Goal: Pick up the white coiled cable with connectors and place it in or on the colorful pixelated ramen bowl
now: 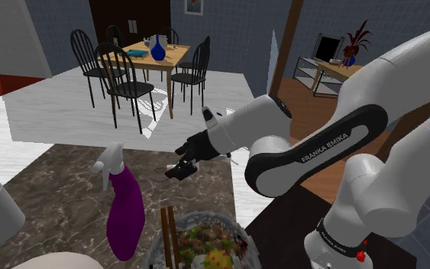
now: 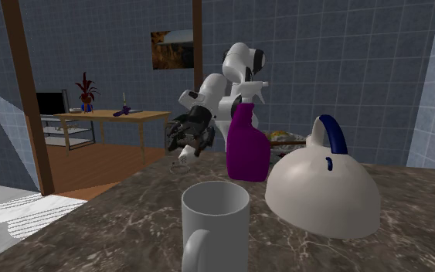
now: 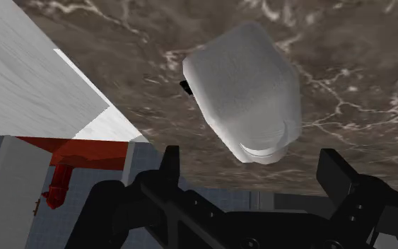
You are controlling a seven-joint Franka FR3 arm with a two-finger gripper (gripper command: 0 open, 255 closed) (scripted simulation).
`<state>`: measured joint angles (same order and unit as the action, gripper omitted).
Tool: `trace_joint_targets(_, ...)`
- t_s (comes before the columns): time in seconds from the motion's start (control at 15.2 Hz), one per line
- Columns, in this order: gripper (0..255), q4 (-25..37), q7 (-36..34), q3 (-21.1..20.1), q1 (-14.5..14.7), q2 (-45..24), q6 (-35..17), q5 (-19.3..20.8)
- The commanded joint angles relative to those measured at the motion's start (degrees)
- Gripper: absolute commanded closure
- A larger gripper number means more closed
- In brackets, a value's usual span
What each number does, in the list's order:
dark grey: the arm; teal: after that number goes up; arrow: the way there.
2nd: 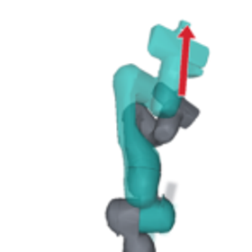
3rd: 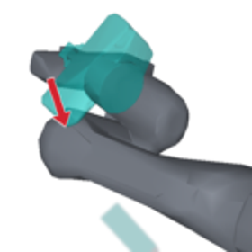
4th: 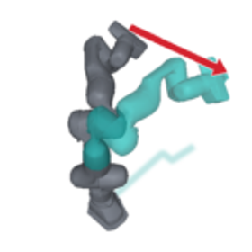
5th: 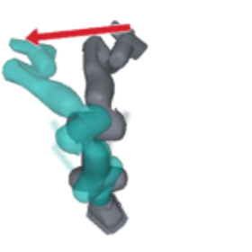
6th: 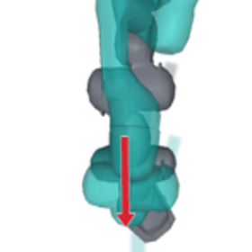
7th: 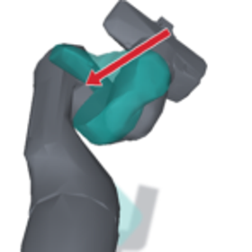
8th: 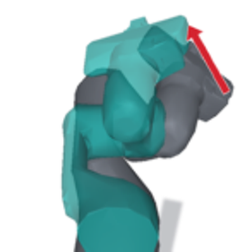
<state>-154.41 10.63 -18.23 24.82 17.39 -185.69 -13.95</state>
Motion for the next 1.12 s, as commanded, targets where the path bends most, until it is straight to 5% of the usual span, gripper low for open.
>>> trace_joint_targets(0.0,0,0.49,-0.04,-2.88,-1.16,-2.84,-4.60,0.51)
trace_joint_targets(0.33,0,3.47,1.41,-10.16,-8.39,-8.47,-7.50,-0.62)
trace_joint_targets(0.46,0,5.27,4.49,-16.84,-14.45,-11.40,-8.85,-3.74)
trace_joint_targets(0.99,0,5.31,4.92,-16.55,-14.05,-11.44,-8.86,-4.22)
trace_joint_targets(1.06,255,5.37,5.07,-16.80,-14.25,-11.49,-8.87,-4.41)
